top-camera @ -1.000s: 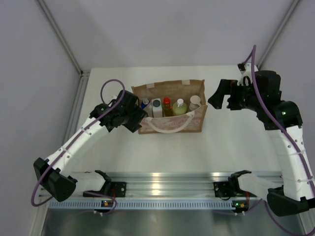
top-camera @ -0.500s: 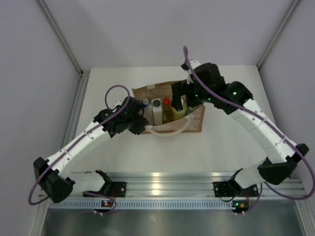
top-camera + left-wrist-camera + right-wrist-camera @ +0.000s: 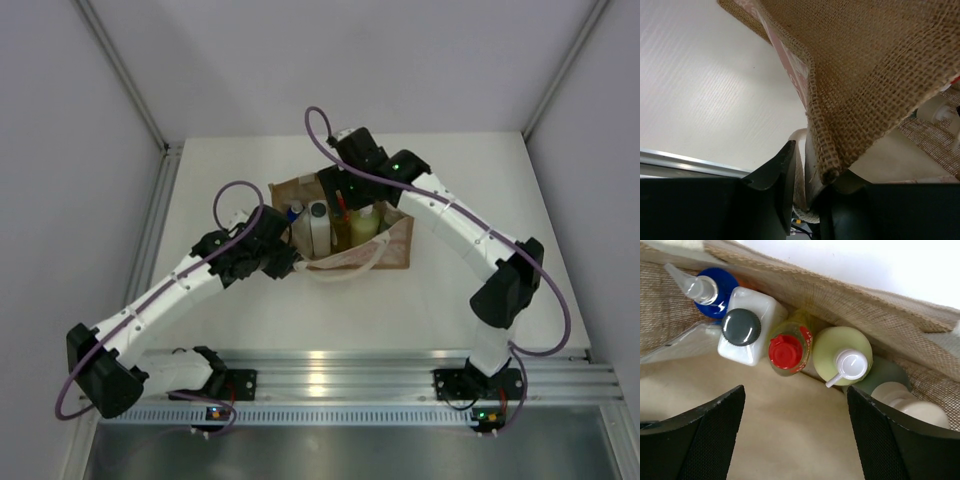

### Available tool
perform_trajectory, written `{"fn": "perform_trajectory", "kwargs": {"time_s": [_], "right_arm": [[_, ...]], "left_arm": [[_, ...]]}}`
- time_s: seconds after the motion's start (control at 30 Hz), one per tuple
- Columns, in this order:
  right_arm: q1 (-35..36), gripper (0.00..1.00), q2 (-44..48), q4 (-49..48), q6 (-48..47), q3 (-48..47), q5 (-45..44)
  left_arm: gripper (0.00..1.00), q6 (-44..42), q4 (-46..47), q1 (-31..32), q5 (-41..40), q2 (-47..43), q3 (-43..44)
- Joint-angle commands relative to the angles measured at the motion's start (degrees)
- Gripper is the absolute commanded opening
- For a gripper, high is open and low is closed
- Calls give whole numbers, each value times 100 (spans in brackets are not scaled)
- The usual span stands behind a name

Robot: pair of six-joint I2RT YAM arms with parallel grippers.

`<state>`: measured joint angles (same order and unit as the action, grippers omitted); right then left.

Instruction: Take the personal care products out of the canvas bag

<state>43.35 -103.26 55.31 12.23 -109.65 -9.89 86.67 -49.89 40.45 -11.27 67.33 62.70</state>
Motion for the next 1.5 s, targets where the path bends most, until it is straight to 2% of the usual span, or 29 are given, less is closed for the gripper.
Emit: {"fn": "perform_trajectory", "kwargs": {"time_s": [0.0,0.17,0.7,1.17,1.3,1.33,1.4,1.47], "right_arm": [[85,80,-114,-345,332,-303,-364],[86,75,-299,-494,438,-163,-637],[77,56,-809,-1136,526,505,-496],[200,54,-1003,-1488,834,1042,-812],[174,44,-1012,-1681,790,1129,-874],[173,34,-985,-1742,790,1173,-883],[147,22,-941,-1909,764,1296,-866],[138,15,-819,-2006,728,1375,-892]], "left_arm": [[25,-168,-82,7,-60,192,41],[26,-265,-74,7,-139,193,76],[27,-652,-91,-54,-253,316,419],[29,-713,-91,-90,-192,316,463],[29,-748,-91,-90,-183,333,507],[29,-748,-91,-90,-183,325,507],[29,-748,-91,-90,-183,316,498],[29,-748,-91,-90,-183,281,489]]}}
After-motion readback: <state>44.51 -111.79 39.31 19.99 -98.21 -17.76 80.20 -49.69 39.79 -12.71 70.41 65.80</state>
